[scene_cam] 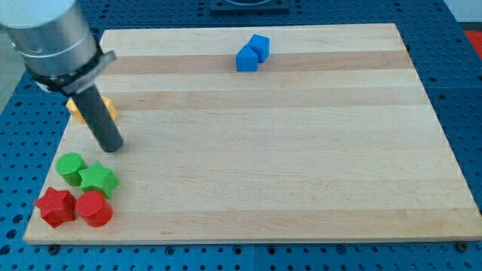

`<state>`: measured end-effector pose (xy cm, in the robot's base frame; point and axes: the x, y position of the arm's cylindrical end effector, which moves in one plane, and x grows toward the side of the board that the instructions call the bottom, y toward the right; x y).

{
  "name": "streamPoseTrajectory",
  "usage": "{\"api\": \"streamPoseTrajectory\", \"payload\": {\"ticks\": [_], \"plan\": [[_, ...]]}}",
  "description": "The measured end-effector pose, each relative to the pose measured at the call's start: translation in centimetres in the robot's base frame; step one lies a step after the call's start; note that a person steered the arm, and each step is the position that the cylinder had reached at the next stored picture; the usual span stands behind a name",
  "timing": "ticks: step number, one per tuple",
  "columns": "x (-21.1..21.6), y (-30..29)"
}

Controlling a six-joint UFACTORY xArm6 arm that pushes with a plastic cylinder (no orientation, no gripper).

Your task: Move the yellow heart to the diagonal top right of the yellow hexagon

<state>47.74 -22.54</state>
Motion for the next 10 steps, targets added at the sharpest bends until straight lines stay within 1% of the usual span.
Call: {"api": "streamPoseTrajectory", "payload": {"ticks": [1, 2, 4, 5, 6, 7, 8, 10], "plan": [[0.0, -3.9], [0.7, -6.4], [4.7, -6.8], [4.7, -7.1], [2.6, -7.3], [2.0, -5.9], [2.4, -5.0], [5.4, -5.0]]}}
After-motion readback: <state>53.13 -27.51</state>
